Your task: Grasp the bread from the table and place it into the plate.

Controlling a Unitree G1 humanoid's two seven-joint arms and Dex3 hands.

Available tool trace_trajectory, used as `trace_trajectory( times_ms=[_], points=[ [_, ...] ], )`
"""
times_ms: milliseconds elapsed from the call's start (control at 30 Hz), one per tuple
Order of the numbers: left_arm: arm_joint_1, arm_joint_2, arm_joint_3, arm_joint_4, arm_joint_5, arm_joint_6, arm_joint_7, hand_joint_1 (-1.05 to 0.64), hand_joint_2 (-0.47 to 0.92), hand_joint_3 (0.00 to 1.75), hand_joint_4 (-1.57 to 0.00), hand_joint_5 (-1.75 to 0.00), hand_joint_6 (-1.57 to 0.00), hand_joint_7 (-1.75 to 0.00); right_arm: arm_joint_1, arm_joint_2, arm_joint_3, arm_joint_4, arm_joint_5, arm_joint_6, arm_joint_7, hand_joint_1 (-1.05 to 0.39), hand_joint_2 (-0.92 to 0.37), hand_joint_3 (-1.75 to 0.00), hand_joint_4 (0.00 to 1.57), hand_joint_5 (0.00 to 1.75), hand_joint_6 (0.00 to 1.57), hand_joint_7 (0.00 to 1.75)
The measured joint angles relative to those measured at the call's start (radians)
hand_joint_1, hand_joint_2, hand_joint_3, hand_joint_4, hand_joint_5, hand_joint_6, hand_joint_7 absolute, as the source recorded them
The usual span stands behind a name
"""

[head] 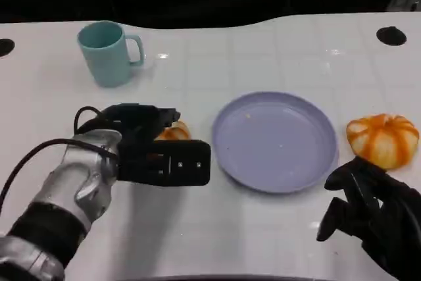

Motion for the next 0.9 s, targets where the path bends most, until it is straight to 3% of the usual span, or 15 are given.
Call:
trace_trajectory(
  times_ms=[400, 633, 667, 733, 767, 867, 900],
  points=[
    [-0.135, -0.077, -0.031, 0.364, -0.038, -0.089, 0.091, -0.28, 0.81, 0.01, -0.10, -0.14, -0.22, -0.01, 0.004, -0.001, -0.007, 0.000, 0.003, -0.002, 0.018, -0.43, -0.92, -0.37, 0.65, 1.75, 0.52, 1.58],
    [-0.166, -0.102, -0.048, 0.502, -0.042, -0.157, 0.232, -0.19, 0.92, 0.10, -0.53, -0.16, -0.52, -0.06, 0.006, -0.001, -0.008, 0.000, 0.004, -0.003, 0.022, -0.43, -0.92, -0.39, 0.64, 1.75, 0.51, 1.59],
    [-0.166, -0.104, -0.048, 0.515, -0.043, -0.165, 0.255, -0.19, 0.92, 0.15, -0.72, -0.40, -0.74, -0.07, 0.006, -0.001, -0.008, 0.000, 0.004, -0.003, 0.023, -0.44, -0.92, -0.39, 0.64, 1.75, 0.52, 1.59],
    [-0.166, -0.109, -0.047, 0.535, -0.047, -0.184, 0.307, -0.23, 0.92, 0.15, -0.81, -0.72, -0.97, -0.08, 0.006, -0.001, -0.008, 0.000, 0.004, -0.003, 0.024, -0.44, -0.92, -0.38, 0.65, 1.75, 0.52, 1.59],
    [-0.166, -0.109, -0.046, 0.543, -0.047, -0.193, 0.333, -0.28, 0.92, 0.09, -0.80, -1.00, -1.08, -0.07, 0.006, -0.001, -0.008, 0.000, 0.004, -0.003, 0.024, -0.44, -0.92, -0.39, 0.65, 1.75, 0.52, 1.59],
    [-0.166, -0.108, -0.047, 0.563, -0.047, -0.213, 0.398, -0.31, 0.92, 0.06, -0.79, -1.18, -1.16, -0.06, 0.008, -0.001, -0.008, 0.000, 0.003, -0.003, 0.024, -0.43, -0.92, -0.39, 0.64, 1.75, 0.52, 1.59],
    [-0.166, -0.108, -0.048, 0.566, -0.047, -0.217, 0.409, -0.28, 0.92, 0.19, -0.78, -1.51, -1.00, -0.62, 0.008, -0.001, -0.008, 0.000, 0.003, -0.003, 0.024, -0.44, -0.92, -0.40, 0.65, 1.75, 0.52, 1.60]
  ],
)
